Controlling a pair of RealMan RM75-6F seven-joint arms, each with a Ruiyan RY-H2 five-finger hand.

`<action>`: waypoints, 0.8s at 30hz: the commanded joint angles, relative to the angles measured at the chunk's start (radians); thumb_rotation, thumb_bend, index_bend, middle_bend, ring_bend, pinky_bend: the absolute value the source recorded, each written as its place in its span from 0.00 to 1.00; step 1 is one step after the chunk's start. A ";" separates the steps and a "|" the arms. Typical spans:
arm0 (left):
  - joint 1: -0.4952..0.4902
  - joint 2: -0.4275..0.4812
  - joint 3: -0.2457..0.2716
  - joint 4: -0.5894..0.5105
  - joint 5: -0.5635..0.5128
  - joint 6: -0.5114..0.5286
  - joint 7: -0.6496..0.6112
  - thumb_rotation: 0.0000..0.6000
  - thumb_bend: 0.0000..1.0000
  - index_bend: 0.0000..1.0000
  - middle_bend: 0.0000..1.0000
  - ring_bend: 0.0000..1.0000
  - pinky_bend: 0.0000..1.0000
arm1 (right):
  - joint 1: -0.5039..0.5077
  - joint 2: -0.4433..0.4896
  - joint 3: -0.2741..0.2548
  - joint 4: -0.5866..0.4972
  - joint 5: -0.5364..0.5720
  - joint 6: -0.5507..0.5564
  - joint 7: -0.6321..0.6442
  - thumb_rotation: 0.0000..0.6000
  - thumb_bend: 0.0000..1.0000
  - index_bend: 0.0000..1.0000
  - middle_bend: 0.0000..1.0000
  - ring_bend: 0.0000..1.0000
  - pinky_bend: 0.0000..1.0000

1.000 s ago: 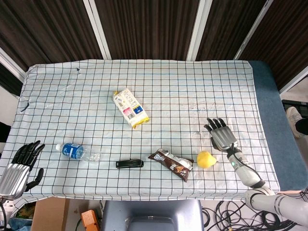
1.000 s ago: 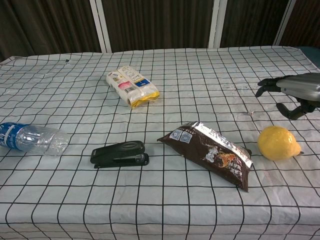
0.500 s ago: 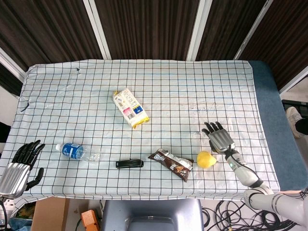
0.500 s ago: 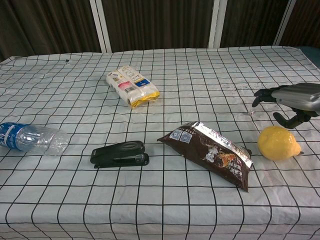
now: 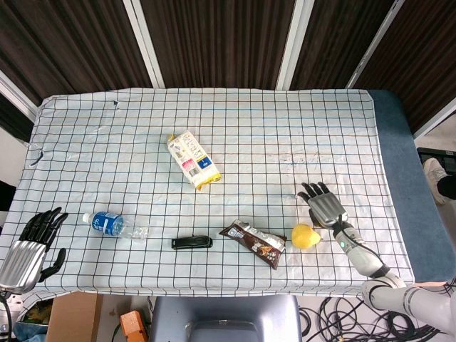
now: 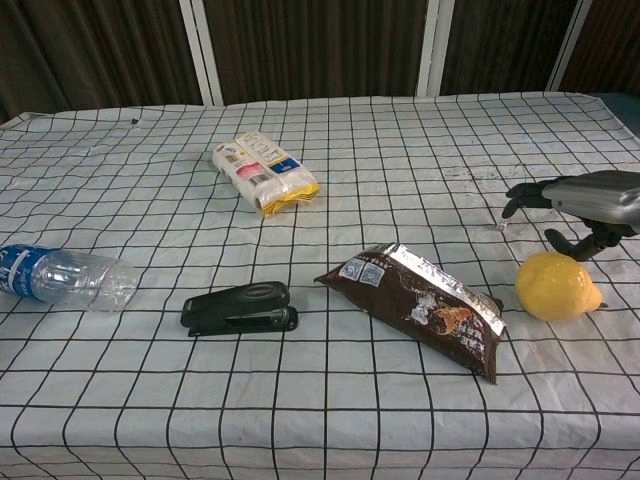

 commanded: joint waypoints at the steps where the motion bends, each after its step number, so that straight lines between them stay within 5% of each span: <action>1: 0.000 0.000 0.000 -0.001 0.000 0.000 0.001 1.00 0.51 0.00 0.00 0.00 0.09 | 0.002 -0.004 0.000 0.003 0.005 -0.005 -0.005 1.00 0.69 0.14 0.00 0.00 0.00; 24: 0.003 0.000 0.003 -0.004 0.004 0.007 0.006 1.00 0.51 0.00 0.00 0.00 0.09 | -0.004 0.008 0.013 0.017 0.060 -0.011 -0.023 1.00 0.69 0.14 0.00 0.00 0.00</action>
